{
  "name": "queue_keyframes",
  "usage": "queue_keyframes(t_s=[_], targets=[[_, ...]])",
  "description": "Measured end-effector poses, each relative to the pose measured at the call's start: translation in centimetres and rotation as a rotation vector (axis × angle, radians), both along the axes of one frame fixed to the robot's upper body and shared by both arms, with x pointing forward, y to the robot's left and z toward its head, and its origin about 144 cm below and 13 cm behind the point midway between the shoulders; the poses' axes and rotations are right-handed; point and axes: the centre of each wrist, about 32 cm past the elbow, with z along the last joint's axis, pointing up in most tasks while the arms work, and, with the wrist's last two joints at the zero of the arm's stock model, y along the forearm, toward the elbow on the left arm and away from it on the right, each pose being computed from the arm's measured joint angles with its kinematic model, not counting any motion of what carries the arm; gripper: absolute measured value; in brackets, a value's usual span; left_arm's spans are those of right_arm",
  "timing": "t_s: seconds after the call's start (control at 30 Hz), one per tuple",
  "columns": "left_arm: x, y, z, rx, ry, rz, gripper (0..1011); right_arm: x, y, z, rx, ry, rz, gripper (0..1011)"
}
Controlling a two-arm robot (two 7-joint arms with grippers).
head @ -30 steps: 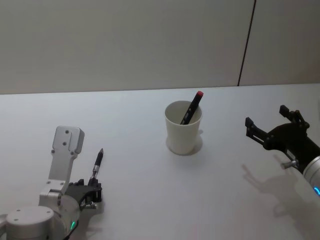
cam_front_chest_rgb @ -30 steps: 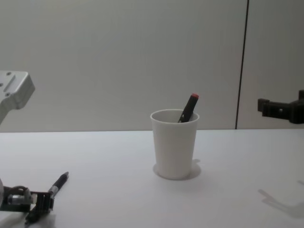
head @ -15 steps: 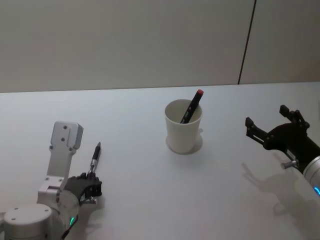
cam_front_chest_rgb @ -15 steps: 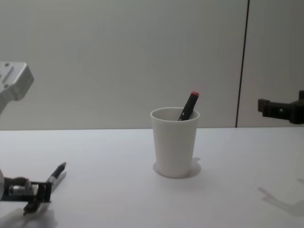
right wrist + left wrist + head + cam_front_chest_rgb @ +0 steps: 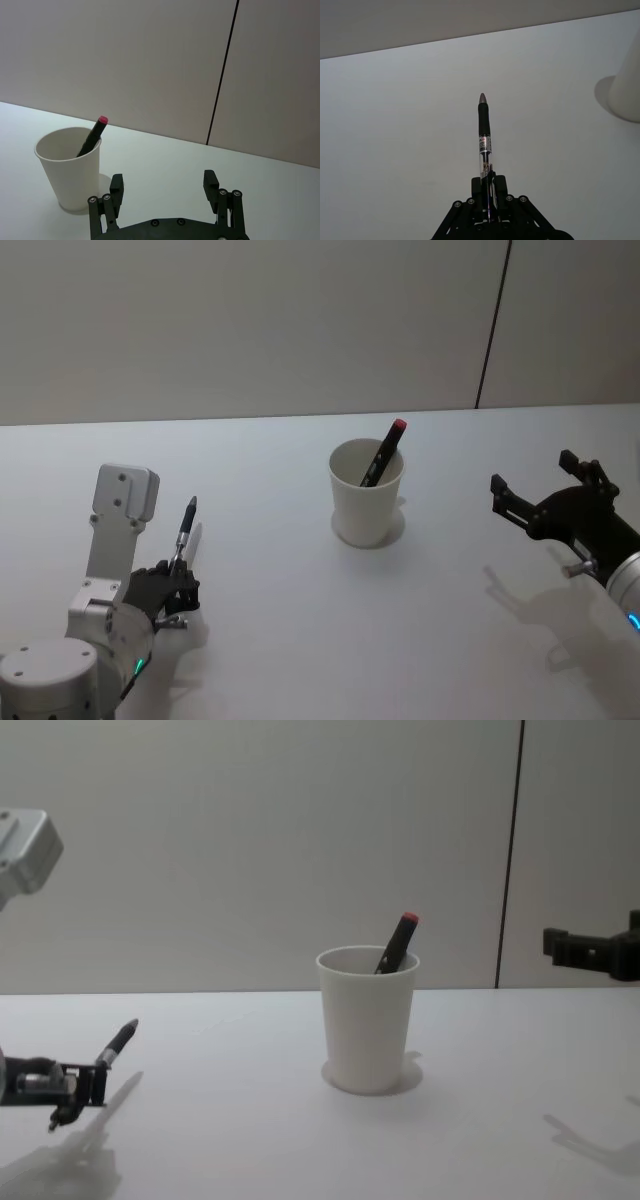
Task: Place the pen into the pen holder.
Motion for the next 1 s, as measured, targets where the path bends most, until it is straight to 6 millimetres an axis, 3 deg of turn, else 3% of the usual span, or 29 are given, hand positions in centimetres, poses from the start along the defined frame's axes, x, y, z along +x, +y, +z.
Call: queue_keyframes(t_s=[1.0], targets=[[0.8,0.2,1.2,0.041,-0.278,-0.209,175,0.0,0.0,0.0,0.0,0.0,0.0,1001]])
